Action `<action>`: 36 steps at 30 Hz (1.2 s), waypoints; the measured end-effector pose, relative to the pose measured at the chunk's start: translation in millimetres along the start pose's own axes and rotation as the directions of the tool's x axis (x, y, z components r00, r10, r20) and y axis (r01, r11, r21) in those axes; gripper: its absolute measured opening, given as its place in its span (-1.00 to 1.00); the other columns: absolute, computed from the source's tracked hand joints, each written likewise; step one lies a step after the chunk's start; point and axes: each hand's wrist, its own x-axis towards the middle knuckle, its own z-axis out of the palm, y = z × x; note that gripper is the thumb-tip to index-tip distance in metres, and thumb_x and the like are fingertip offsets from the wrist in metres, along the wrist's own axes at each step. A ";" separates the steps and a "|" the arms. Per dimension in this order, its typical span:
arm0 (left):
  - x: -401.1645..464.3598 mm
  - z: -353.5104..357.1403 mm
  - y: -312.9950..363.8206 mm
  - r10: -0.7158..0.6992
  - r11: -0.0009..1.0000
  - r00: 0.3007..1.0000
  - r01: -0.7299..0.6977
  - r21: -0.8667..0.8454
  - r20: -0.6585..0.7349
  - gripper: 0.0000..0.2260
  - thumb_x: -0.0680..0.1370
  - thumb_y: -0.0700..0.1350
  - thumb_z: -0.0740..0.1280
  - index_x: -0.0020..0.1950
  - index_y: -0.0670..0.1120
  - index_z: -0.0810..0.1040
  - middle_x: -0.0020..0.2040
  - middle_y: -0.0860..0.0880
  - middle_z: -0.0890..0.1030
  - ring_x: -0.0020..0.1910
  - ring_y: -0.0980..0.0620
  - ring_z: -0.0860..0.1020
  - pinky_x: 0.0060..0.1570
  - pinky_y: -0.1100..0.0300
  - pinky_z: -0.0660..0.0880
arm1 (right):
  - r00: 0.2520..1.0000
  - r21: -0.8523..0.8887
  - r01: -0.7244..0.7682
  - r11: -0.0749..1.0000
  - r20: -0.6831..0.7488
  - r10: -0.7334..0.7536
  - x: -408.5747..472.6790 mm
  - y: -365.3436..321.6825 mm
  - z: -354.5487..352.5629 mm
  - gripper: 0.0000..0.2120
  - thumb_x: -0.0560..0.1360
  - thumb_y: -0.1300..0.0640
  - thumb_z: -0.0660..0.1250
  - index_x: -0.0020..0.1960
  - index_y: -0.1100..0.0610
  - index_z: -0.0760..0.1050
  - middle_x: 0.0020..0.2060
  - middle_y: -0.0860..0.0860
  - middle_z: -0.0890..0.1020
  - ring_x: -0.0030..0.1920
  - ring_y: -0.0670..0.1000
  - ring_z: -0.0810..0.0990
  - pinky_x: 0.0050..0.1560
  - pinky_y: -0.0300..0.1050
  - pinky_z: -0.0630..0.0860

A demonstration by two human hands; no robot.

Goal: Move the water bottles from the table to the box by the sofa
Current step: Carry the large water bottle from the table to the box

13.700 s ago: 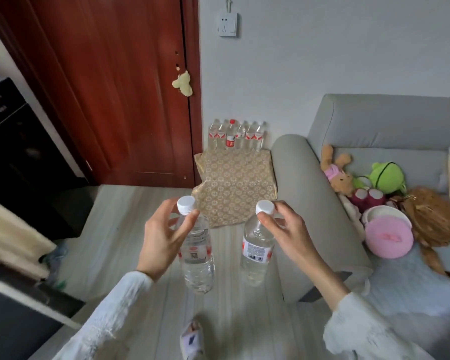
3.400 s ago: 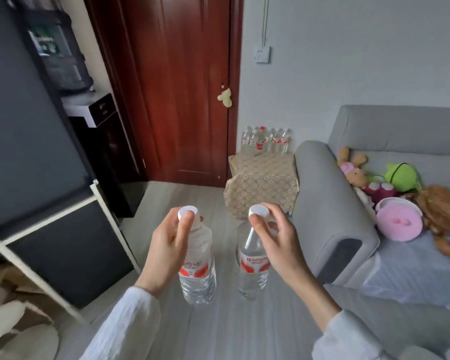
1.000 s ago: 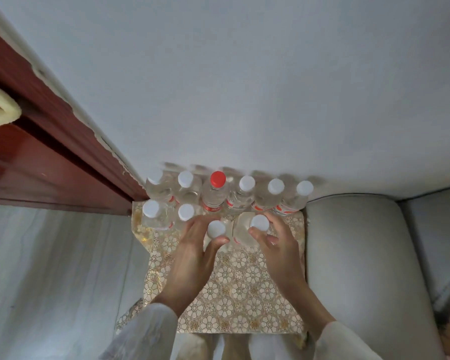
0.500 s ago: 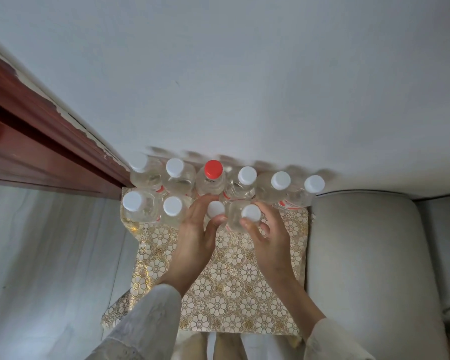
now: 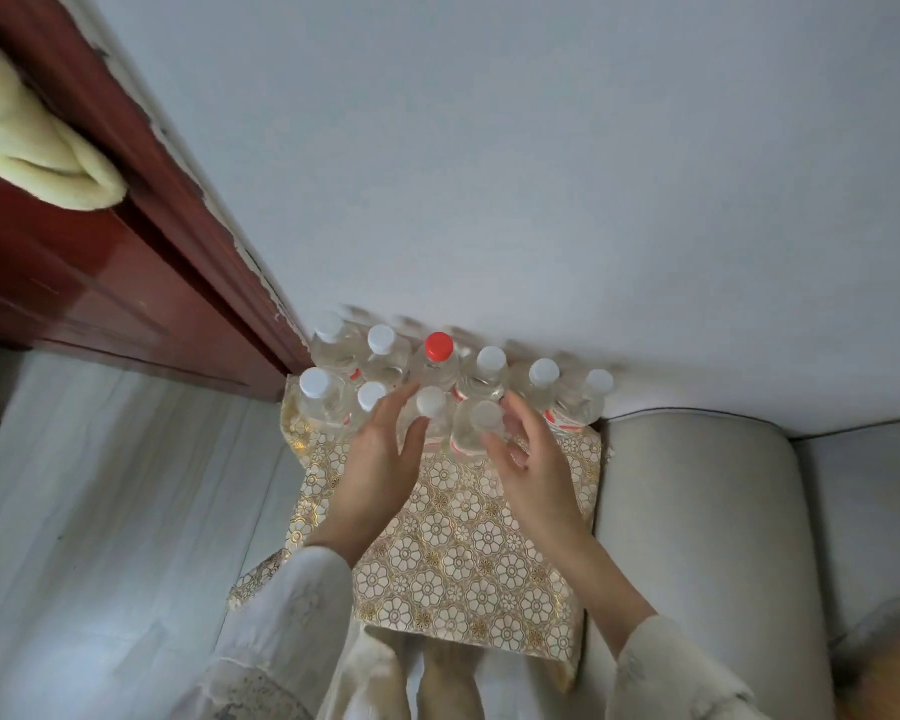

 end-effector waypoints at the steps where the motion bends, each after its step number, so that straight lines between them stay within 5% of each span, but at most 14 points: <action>1: -10.8 -10.5 5.4 -0.020 1.000 1.000 0.020 -0.002 -0.010 -0.67 0.56 -0.14 0.20 0.33 -0.10 0.37 0.28 -0.08 0.50 0.26 -0.02 0.46 0.27 0.09 0.38 | 1.000 0.000 0.016 1.000 0.011 -0.016 -5.6 -11.2 -2.0 -0.57 0.50 0.05 0.25 0.34 0.04 0.29 0.28 -0.07 0.43 0.25 -0.14 0.42 0.23 -0.16 0.42; 8: -110.2 -116.1 37.5 -0.119 0.989 0.971 0.134 0.060 -0.209 -0.72 0.58 -0.11 0.16 0.28 -0.06 0.44 0.25 0.01 0.53 0.23 0.04 0.48 0.27 0.08 0.40 | 0.949 0.007 0.224 0.974 0.225 -0.220 -62.8 -115.9 24.1 -0.65 0.53 0.08 0.20 0.30 0.08 0.33 0.13 -0.12 0.49 0.11 -0.17 0.49 0.00 -0.58 0.38; 14: -234.6 -200.2 36.4 -0.202 0.977 0.820 0.211 -0.045 -0.535 -0.79 0.57 -0.12 0.18 0.15 -0.06 0.52 0.08 0.12 0.56 0.09 0.12 0.54 0.10 0.21 0.45 | 0.772 0.086 0.403 0.911 0.504 -0.389 -135.5 -199.0 83.3 -0.68 0.54 0.04 0.18 0.28 0.02 0.35 0.06 -0.10 0.58 0.07 -0.21 0.53 0.00 -0.51 0.40; 17: -313.0 -230.7 27.5 -0.261 0.963 0.717 0.241 -0.121 -0.646 -0.79 0.56 -0.11 0.20 0.14 -0.05 0.53 0.04 0.13 0.58 0.02 0.30 0.54 0.06 0.30 0.49 | 0.644 0.158 0.438 0.885 0.632 -0.431 -188.9 -232.9 120.9 -0.73 0.53 0.01 0.19 0.22 -0.05 0.38 0.06 -0.05 0.60 0.07 -0.09 0.58 0.08 -0.23 0.51; 20: -400.0 -258.1 20.0 -0.310 0.948 0.581 0.250 -0.198 -0.753 -0.79 0.55 -0.12 0.22 0.15 -0.09 0.53 0.03 0.10 0.60 0.01 0.39 0.52 -0.03 0.44 0.48 | 0.495 0.224 0.494 0.840 0.722 -0.484 -256.6 -263.9 165.1 -0.78 0.51 0.04 0.23 0.16 -0.06 0.40 0.02 0.00 0.61 0.04 -0.02 0.60 0.12 -0.03 0.53; 26: -596.6 -290.6 23.4 -0.367 0.919 0.249 0.244 -0.308 -0.897 -0.83 0.55 -0.11 0.20 0.05 0.13 0.49 0.01 0.08 0.63 0.01 0.19 0.58 -0.01 0.28 0.50 | 0.148 0.383 0.521 0.763 0.840 -0.523 -434.1 -288.6 242.1 -0.83 0.52 0.06 0.24 0.08 -0.15 0.41 0.00 0.02 0.63 0.03 0.04 0.59 0.13 -0.02 0.51; 31: -762.4 -288.7 26.9 -0.386 0.880 -0.018 0.294 -0.374 -0.922 -0.81 0.55 -0.12 0.22 0.00 0.19 0.48 -0.02 0.17 0.62 -0.02 0.20 0.58 -0.09 0.43 0.46 | -0.140 0.499 0.478 0.723 0.855 -0.498 -597.7 -281.1 293.9 -0.82 0.51 0.08 0.25 0.08 -0.13 0.42 -0.06 -0.01 0.63 0.01 0.08 0.61 0.06 -0.03 0.54; 36: -898.3 -268.8 34.3 -0.393 0.823 -0.298 0.308 -0.478 -0.870 -0.83 0.56 -0.13 0.21 0.09 0.04 0.52 0.02 0.06 0.63 0.04 0.14 0.57 -0.03 0.43 0.46 | -0.438 0.591 0.422 0.687 0.797 -0.417 -745.3 -265.4 326.2 -0.79 0.50 0.03 0.25 0.13 -0.10 0.41 -0.03 -0.01 0.63 -0.02 0.01 0.62 0.03 -0.07 0.56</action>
